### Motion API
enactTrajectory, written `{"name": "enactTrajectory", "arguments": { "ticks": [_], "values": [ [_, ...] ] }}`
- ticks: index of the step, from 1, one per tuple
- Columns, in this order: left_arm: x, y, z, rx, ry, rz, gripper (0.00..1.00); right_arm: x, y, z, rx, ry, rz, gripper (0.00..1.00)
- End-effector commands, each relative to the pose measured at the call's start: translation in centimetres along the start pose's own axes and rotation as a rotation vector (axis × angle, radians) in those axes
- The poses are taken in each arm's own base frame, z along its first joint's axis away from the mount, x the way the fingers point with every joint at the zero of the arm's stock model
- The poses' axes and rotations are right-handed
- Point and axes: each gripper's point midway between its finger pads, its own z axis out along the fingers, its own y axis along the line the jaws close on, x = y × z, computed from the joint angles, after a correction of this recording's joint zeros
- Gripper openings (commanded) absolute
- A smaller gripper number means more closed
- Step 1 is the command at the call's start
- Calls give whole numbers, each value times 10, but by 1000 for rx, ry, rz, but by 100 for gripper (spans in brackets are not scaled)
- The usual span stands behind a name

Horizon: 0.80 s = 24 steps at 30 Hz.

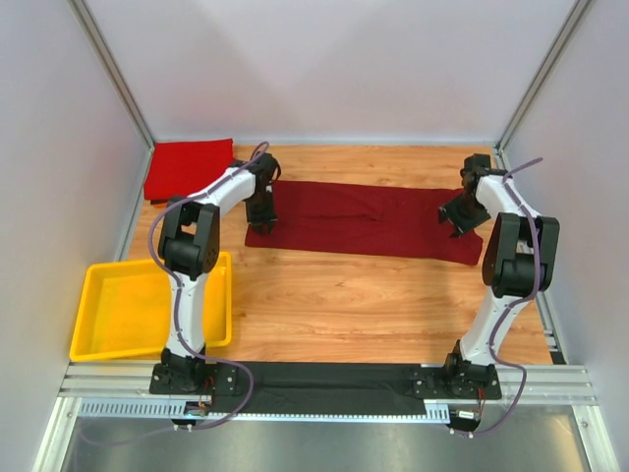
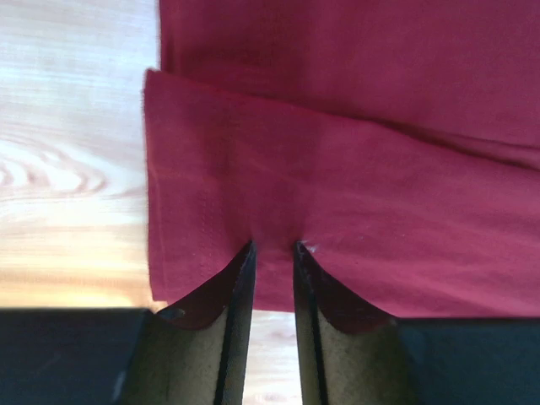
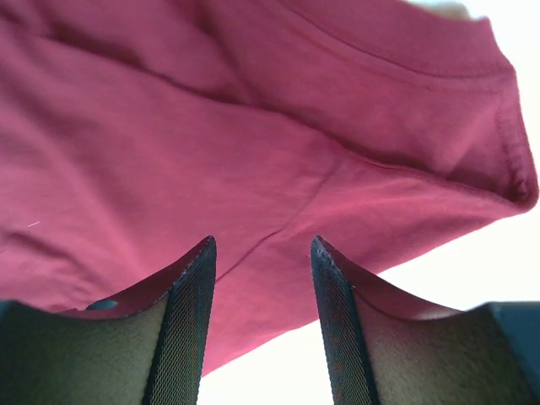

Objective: Fold and stack the t-shirts
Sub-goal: Fold the tshirt

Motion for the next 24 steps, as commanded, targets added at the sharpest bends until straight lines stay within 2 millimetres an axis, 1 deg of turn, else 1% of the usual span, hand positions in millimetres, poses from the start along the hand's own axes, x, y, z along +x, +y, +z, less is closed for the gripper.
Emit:
{"name": "enactTrajectory", "arguments": {
  "ticks": [1,2,3,4,5,6,7,8,9,10,11,12,13,14,15,16,17,19,20,21,22,23,24],
  "values": [
    [14,21,1,-100,49,-8,33,-2,-1,8,9,-34,76,51],
    [19,25,1,-122,59,-27,33,-7,1,14,-4,-61,62,50],
    [24,25,2,-120,72,-33,34,-8,-8,24,33,-74,42,50],
    [36,28,7,-125,101,-42,34,-11,-13,30,53,-82,12,50],
    [42,27,7,-127,110,-43,34,-13,-16,35,64,-82,-2,50],
    [44,25,4,-117,101,-48,34,-14,-18,40,62,-68,-17,50],
    [57,27,6,-124,126,-48,34,-16,-16,47,62,-58,-35,50],
    [62,22,0,-105,118,-55,34,-20,-13,47,56,-64,-82,50],
    [75,18,3,-72,146,-61,35,-22,-11,49,50,-67,-107,50],
    [80,13,1,-47,153,-80,35,-29,-2,52,33,-75,-128,49],
    [82,9,-9,-30,131,-86,36,-32,0,52,38,-75,-169,49],
    [89,5,-12,3,139,-91,36,-36,1,54,47,-81,-187,50],
    [90,2,-19,16,132,-107,38,-46,10,55,44,-94,-209,50],
    [90,-1,-27,29,119,-106,38,-51,12,57,54,-96,-225,50],
    [87,-6,-45,58,84,-103,39,-57,14,57,62,-107,-260,50],
    [86,-9,-55,73,66,-107,41,-61,19,58,52,-107,-279,50],
    [84,-16,-73,119,41,-102,42,-69,33,60,24,-113,-295,51],
    [77,-26,-91,181,8,-91,45,-71,51,62,-43,-93,-356,51],
    [74,-31,-98,213,-4,-78,46,-77,63,61,-84,-107,-379,50],
    [68,-42,-108,272,-19,-57,46,-82,80,63,-146,-106,-429,50],
    [64,-43,-108,280,-26,-25,46,-81,93,59,-204,-93,-461,50],
    [60,-44,-103,273,-29,-6,46,-84,100,58,-227,-93,-478,50],
    [52,-45,-102,262,-49,11,46,-90,116,50,-276,-104,-496,50]
  ]
}}
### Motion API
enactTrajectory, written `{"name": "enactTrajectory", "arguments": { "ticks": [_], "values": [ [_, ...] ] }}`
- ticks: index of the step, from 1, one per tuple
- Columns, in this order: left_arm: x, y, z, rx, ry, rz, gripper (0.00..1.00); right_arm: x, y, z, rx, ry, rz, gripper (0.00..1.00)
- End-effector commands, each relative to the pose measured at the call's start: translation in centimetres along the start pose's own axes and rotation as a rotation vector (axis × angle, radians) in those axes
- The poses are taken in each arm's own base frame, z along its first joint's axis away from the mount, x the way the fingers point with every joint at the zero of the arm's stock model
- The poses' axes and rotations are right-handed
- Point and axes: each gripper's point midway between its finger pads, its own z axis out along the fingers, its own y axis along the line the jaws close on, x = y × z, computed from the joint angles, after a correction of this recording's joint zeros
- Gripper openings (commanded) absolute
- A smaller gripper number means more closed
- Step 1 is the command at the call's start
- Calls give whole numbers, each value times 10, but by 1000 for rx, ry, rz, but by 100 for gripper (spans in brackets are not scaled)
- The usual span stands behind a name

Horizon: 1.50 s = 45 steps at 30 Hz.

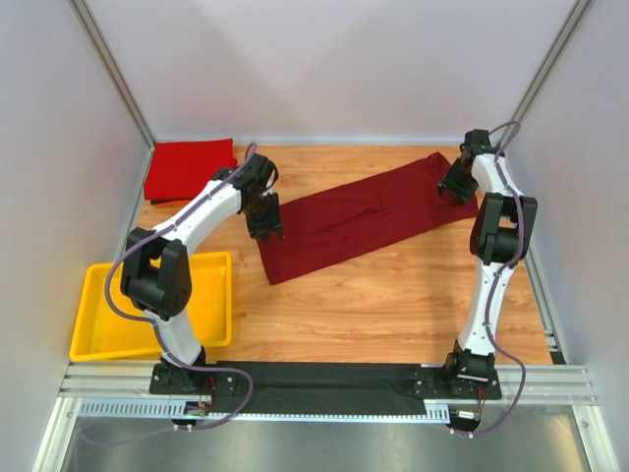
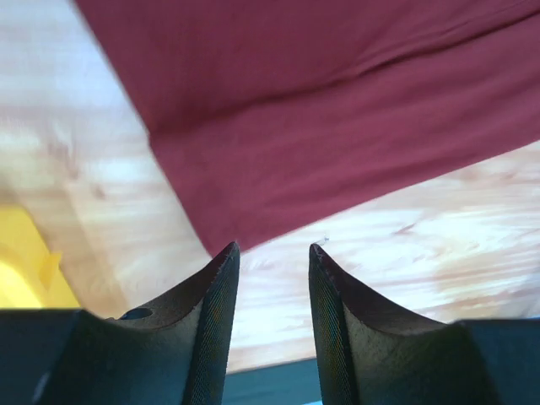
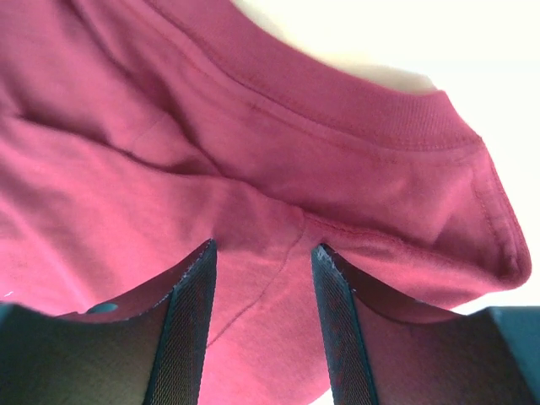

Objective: Fold and stack the t-shirts
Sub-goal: Fold the tshirt

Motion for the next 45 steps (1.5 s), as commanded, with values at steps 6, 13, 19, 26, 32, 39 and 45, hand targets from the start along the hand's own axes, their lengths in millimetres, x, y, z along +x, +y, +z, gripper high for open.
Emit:
{"name": "enactTrajectory", "arguments": {
  "ticks": [6,13,19,26,32,39,45],
  "values": [
    [-67,3,23,-141,-60,157,45,-38,59,-63,-309,-98,-137,53],
    [-112,23,48,-216,-90,174,43,-11,56,-119,-403,-120,-24,57],
    [-116,39,80,-243,-13,143,39,6,43,-90,-372,-67,45,34],
    [-112,65,74,-345,10,89,40,-2,-12,-54,-223,-65,112,30],
    [-129,23,11,-188,-141,147,45,-19,-44,-50,-175,-91,160,38],
    [-73,-46,-20,-54,-151,393,46,-22,-53,-29,-136,-65,194,43],
    [5,-80,-1,64,-53,613,47,-26,-68,-18,-80,-67,223,44]
  ]
}}
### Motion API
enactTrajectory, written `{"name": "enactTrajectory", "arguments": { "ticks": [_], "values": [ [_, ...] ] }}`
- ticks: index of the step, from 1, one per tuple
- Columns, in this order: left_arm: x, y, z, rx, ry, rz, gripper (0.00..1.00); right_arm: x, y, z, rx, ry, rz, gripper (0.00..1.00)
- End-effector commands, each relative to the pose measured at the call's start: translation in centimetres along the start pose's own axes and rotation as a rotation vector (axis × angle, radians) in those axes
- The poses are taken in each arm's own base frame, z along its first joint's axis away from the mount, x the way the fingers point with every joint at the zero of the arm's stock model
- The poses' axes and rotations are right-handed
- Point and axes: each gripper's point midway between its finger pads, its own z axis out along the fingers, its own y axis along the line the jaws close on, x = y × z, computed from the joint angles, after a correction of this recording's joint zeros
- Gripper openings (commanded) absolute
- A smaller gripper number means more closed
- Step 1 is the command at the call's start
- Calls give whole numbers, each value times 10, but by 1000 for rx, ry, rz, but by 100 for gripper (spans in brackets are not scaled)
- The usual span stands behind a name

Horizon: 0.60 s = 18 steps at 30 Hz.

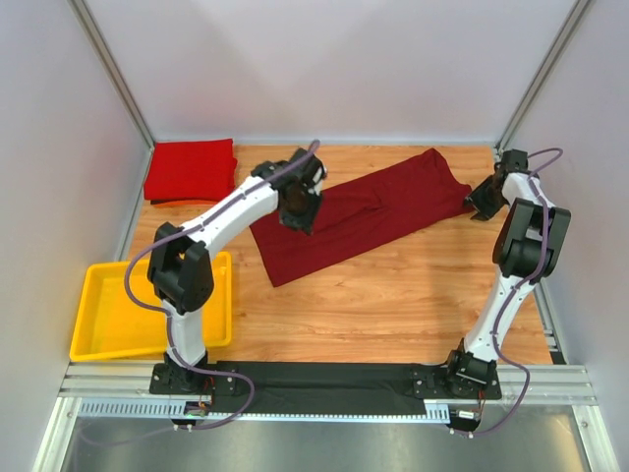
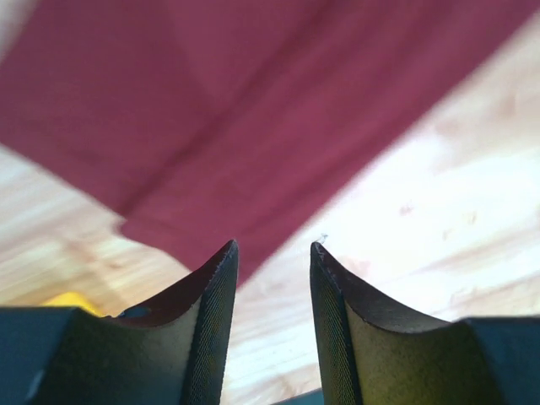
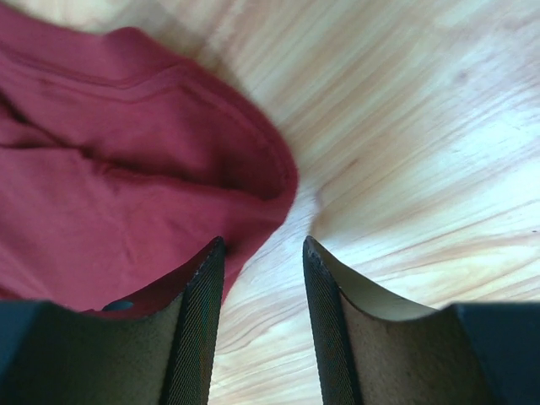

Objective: Fold and stack the t-shirts
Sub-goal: Fold the tshirt

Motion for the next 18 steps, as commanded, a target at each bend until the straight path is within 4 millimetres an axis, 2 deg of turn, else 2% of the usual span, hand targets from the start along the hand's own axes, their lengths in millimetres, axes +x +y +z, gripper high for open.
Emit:
{"name": "enactTrajectory", "arguments": {
  "ticks": [1,4,5,10,12,13,16,18],
  "values": [
    [30,-23,14,69,53,122,48,-23,-1,-3,22,-66,21,44],
    [53,-27,30,70,93,139,48,-27,-4,0,33,-74,32,44],
    [64,-24,36,64,123,148,48,-27,-5,1,29,-68,35,44],
    [92,-12,50,4,204,198,47,-30,7,6,-28,-58,7,42],
    [99,-9,51,-1,221,202,47,-31,7,6,-26,-56,6,41],
    [104,1,53,-51,227,212,47,-30,7,8,-26,-48,2,40],
    [110,12,57,-113,249,237,47,-25,6,9,-31,-31,9,40],
    [115,13,60,-120,264,243,47,-20,7,8,-33,-15,14,40]
  ]
}}
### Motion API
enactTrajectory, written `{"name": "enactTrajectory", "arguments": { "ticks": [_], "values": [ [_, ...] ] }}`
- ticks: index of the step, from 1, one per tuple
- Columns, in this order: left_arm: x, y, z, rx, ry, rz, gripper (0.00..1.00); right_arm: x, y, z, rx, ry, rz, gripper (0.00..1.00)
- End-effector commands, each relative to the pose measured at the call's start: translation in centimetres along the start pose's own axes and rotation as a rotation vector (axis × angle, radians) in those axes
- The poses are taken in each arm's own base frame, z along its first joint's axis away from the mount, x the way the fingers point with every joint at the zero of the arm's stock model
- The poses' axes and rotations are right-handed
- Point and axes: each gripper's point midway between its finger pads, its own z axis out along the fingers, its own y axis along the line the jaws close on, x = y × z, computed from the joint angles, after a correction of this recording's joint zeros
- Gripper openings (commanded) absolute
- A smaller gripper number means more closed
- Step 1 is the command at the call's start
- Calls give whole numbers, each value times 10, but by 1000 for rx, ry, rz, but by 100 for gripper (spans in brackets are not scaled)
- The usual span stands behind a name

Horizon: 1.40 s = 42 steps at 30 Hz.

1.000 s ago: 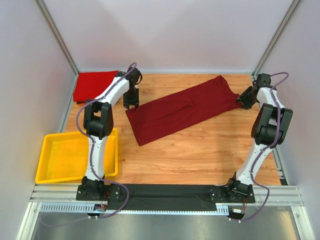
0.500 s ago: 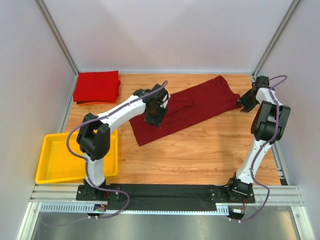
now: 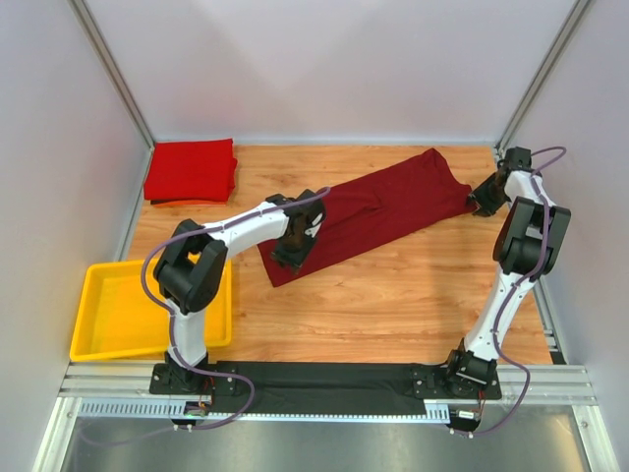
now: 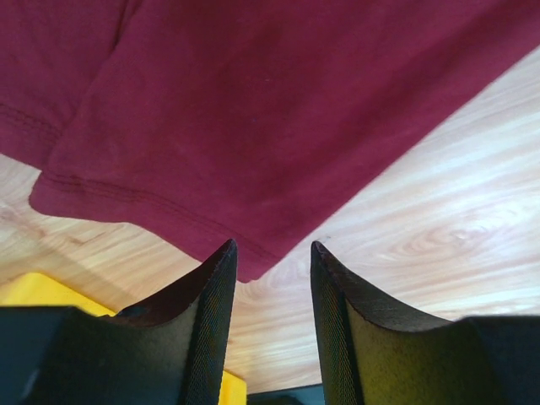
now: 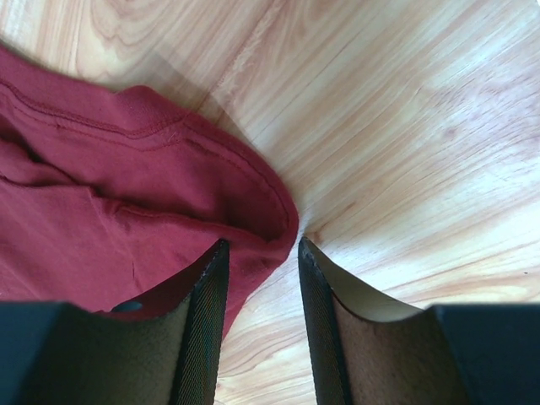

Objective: Fold and stack the t-shirts
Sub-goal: Fold the tshirt

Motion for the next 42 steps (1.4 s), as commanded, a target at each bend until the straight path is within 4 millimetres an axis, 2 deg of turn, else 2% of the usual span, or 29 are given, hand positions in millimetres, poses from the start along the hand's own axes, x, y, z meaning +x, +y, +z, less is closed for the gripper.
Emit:
{"name": "enactTrajectory", "arguments": {
  "ticks": [1,8,9,12,14,15,18,20,22,28,34,35,40,42],
  "values": [
    [2,11,5,-71,4,43,47,0,9,-2,-28,1,-12,40],
    [15,15,20,-135,60,62,46,9,6,2,8,20,-6,44],
    [19,21,23,-179,76,67,45,10,6,3,12,22,-6,44],
    [21,22,25,-229,89,93,36,6,4,5,27,3,-4,40],
    [25,20,27,-239,101,96,22,-3,5,6,32,-21,-6,33],
    [27,19,28,-230,109,94,12,-2,3,11,40,-14,-8,31],
    [31,11,27,-201,112,88,0,-12,8,12,38,-23,-15,19],
    [34,0,23,-172,102,93,0,-14,8,19,33,-25,-23,5],
    [40,-9,21,-147,100,93,0,-21,12,21,25,-37,-41,0],
    [52,-36,15,-60,100,84,0,-36,28,24,-23,-54,-72,0],
    [56,-85,5,58,116,26,0,-45,34,36,-39,-51,-93,0],
    [59,-94,6,82,124,22,0,-53,40,33,-57,-71,-98,0],
    [67,-142,6,192,162,-16,0,-64,57,43,-123,-94,-97,1],
    [65,-155,9,206,169,-16,0,-71,62,48,-143,-112,-96,2]
  ]
}}
